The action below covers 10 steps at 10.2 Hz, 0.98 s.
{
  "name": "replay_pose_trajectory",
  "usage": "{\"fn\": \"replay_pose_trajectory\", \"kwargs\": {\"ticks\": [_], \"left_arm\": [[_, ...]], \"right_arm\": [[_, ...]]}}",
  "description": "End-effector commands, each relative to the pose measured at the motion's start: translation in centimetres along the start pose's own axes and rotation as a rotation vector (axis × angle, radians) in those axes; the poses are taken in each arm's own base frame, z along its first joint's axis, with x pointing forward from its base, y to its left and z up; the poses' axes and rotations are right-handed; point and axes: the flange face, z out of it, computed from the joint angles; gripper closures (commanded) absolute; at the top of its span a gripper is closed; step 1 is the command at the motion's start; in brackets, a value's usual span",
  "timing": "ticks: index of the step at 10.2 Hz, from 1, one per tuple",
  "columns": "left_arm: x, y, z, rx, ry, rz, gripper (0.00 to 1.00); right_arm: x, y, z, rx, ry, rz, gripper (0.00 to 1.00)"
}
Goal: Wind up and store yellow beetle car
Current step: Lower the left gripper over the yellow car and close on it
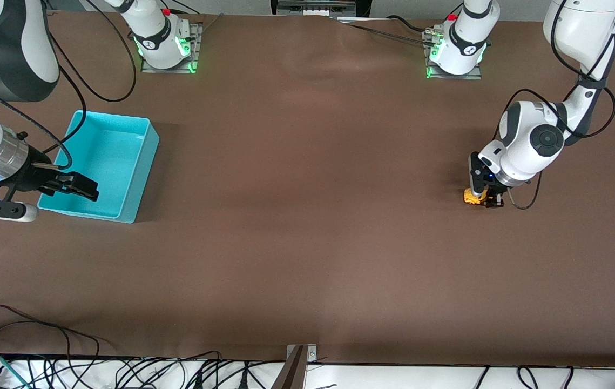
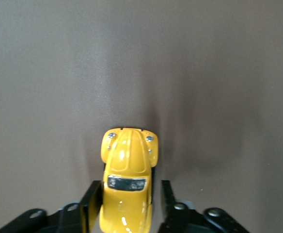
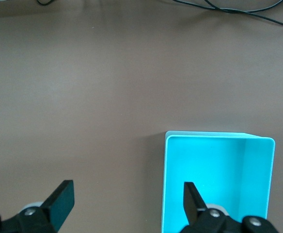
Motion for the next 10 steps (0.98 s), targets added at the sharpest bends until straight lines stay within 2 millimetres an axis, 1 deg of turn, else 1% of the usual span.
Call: {"fn": "replay_pose_trajectory", "kwargs": {"ticks": [1, 2, 3, 5, 6, 7, 9, 10], "left_arm": [[-0.1, -0.6, -0.5, 0.016, -0.013, 0.030, 1.00], [0.1, -1.3, -1.2, 0.036, -0.014, 0.032, 1.00], [0.6, -1.5, -1.4, 0.040, -0.013, 0.036, 1.00], [0.8, -1.4, -1.4, 0.039, -0.007, 0.024, 1.00], [1.8, -1.7, -2.2, 0.051, -0.002, 0.024, 1.00], [2.6, -1.7, -2.3, 0.050, -0.001, 0.009, 1.00], [3.1, -1.3, -1.4, 0.033, -0.001, 0.016, 1.00], [3.3, -1.1, -0.6, 0.017, 0.000, 0.019, 1.00]], "right_arm": [[-0.6, 0.2, 0.5, 0.011, -0.030, -0.010, 0.00], [-0.6, 0.2, 0.5, 0.011, -0.028, -0.010, 0.00], [-0.6, 0.3, 0.5, 0.010, -0.031, -0.009, 0.00], [-0.6, 0.4, 1.1, 0.009, -0.039, -0.007, 0.00], [-0.5, 0.4, 1.3, 0.009, -0.039, -0.007, 0.00], [-0.5, 0.4, 1.5, 0.008, -0.040, -0.007, 0.00], [-0.4, 0.4, 1.6, 0.009, -0.039, -0.007, 0.00], [-0.3, 0.4, 1.8, 0.008, -0.042, -0.007, 0.00]]}}
